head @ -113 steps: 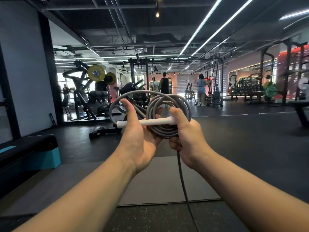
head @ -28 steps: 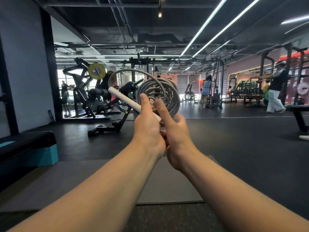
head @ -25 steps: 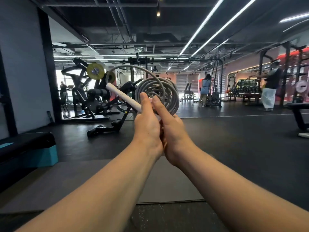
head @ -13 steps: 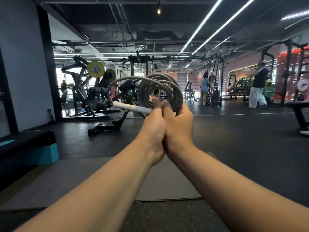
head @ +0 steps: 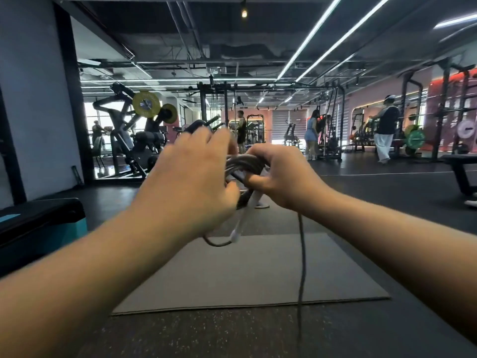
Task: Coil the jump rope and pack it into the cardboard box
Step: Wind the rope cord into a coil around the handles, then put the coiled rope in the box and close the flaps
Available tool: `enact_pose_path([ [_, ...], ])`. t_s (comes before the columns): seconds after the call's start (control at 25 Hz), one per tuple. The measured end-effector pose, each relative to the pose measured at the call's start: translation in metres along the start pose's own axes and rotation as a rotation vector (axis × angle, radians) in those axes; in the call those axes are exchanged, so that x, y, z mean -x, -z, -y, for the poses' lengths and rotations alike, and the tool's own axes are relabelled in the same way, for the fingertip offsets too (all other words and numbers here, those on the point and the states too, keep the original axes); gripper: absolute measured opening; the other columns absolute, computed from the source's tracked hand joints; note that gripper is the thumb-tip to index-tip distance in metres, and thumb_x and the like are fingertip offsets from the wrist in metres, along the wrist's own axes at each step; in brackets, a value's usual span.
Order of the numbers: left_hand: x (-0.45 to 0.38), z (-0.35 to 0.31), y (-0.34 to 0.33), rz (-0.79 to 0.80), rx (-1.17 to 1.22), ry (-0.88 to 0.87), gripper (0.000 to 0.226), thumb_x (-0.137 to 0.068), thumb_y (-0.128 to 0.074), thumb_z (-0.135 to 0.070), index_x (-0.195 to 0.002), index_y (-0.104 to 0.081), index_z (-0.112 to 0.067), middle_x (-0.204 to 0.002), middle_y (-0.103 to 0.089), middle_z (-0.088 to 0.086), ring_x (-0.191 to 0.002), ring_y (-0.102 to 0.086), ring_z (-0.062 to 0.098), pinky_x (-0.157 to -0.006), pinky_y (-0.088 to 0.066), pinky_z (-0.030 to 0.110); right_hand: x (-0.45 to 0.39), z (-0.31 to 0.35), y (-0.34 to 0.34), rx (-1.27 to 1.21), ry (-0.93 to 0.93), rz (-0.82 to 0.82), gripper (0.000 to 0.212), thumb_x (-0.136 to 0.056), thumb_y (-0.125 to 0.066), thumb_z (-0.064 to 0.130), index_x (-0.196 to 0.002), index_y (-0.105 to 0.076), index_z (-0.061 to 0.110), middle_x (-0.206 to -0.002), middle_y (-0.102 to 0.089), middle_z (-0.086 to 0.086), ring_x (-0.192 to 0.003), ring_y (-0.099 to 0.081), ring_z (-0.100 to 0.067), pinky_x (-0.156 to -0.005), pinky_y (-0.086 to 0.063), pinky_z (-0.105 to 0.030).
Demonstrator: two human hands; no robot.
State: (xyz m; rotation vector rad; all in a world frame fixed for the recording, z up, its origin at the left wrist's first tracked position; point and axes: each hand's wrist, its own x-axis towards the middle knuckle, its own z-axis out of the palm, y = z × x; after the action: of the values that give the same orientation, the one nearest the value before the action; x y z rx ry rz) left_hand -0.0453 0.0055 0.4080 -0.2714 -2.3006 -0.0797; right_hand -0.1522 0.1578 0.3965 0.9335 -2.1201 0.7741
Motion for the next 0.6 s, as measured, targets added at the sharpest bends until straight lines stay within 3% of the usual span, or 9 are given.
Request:
enact_pose_path([
  [0.04, -0.011, -0.001, 0.003, 0.070, -0.062, -0.038, 0.059, -0.079, -0.069, -0.039, -0.131, -0.043, -0.028, -0.116, -0.055, 0.000, -0.108, -0.051, 0.023, -0.094, -0.047, 0.044, -0.003, 0.004, 0.003, 0.060, 0.035, 0.047, 0.020, -0.080, -0.080, 0.015, -0.099, -0.073, 0.014, -0.083, -0.069, 0.003, -0.071, -0.056, -0.012, -0.066, -0.043, -0.028],
  [0.12, -0.035, -0.007, 0.003, 0.278, -0.023, -0.020, 0.094, -0.074, -0.080, -0.037, -0.148, -0.023, -0.025, -0.131, -0.052, 0.007, -0.117, -0.051, 0.029, -0.099, -0.047, 0.046, -0.007, 0.013, 0.008, 0.168, 0.083, 0.139, 0.035, -0.082, -0.078, 0.017, -0.114, -0.067, 0.011, -0.087, -0.068, 0.001, -0.068, -0.055, -0.013, -0.063, -0.043, -0.026],
  [0.2, -0.055, -0.006, -0.004, 0.453, 0.129, 0.015, 0.111, -0.068, -0.090, -0.034, -0.151, -0.016, -0.025, -0.128, -0.059, 0.009, -0.108, -0.059, 0.030, -0.096, -0.051, 0.045, -0.008, 0.019, 0.014, 0.239, 0.079, 0.238, 0.053, -0.082, -0.078, 0.020, -0.128, -0.053, 0.010, -0.089, -0.063, 0.004, -0.070, -0.057, -0.015, -0.065, -0.047, -0.024],
  [0.28, -0.062, -0.001, -0.007, 0.550, 0.212, 0.023, 0.120, -0.063, -0.093, -0.036, -0.151, -0.013, -0.025, -0.126, -0.061, 0.006, -0.109, -0.061, 0.028, -0.097, -0.051, 0.044, -0.008, 0.018, 0.021, 0.224, 0.078, 0.301, 0.061, -0.079, -0.081, 0.021, -0.129, -0.047, 0.013, -0.090, -0.067, 0.003, -0.077, -0.062, -0.020, -0.071, -0.054, -0.033],
  [0.4, -0.056, 0.007, -0.015, 0.653, 0.441, 0.035, 0.100, -0.069, -0.091, -0.030, -0.143, -0.025, -0.019, -0.111, -0.063, -0.001, -0.102, -0.064, 0.020, -0.088, -0.054, 0.030, -0.002, 0.008, 0.031, 0.125, 0.101, 0.368, 0.052, -0.078, -0.082, 0.020, -0.119, -0.049, 0.018, -0.082, -0.066, 0.008, -0.074, -0.062, -0.012, -0.070, -0.052, -0.034],
  [0.48, -0.049, 0.012, -0.023, 0.739, 0.713, 0.070, 0.088, -0.076, -0.086, -0.019, -0.144, -0.030, -0.019, -0.112, -0.066, -0.001, -0.099, -0.067, 0.013, -0.089, -0.056, 0.026, 0.003, 0.004, 0.037, 0.098, 0.097, 0.419, 0.049, -0.079, -0.082, 0.022, -0.114, -0.048, 0.022, -0.090, -0.070, 0.006, -0.081, -0.065, -0.013, -0.075, -0.053, -0.034],
  [0.52, -0.045, 0.016, -0.027, 0.774, 0.825, 0.094, 0.082, -0.080, -0.083, -0.017, -0.145, -0.033, -0.021, -0.112, -0.068, 0.000, -0.093, -0.068, 0.011, -0.090, -0.056, 0.028, 0.006, 0.003, 0.040, 0.081, 0.095, 0.441, 0.051, -0.079, -0.083, 0.024, -0.113, -0.045, 0.025, -0.098, -0.070, 0.005, -0.085, -0.066, -0.013, -0.077, -0.053, -0.032],
  [0.6, -0.037, 0.020, -0.033, 0.788, 0.965, 0.106, 0.058, -0.088, -0.074, -0.022, -0.139, -0.046, -0.021, -0.090, -0.067, 0.001, -0.070, -0.064, 0.011, -0.074, -0.056, 0.027, 0.009, 0.001, 0.046, 0.011, 0.094, 0.452, 0.056, -0.078, -0.085, 0.028, -0.113, -0.041, 0.026, -0.106, -0.062, 0.002, -0.079, -0.063, 0.000, -0.068, -0.052, -0.022],
])
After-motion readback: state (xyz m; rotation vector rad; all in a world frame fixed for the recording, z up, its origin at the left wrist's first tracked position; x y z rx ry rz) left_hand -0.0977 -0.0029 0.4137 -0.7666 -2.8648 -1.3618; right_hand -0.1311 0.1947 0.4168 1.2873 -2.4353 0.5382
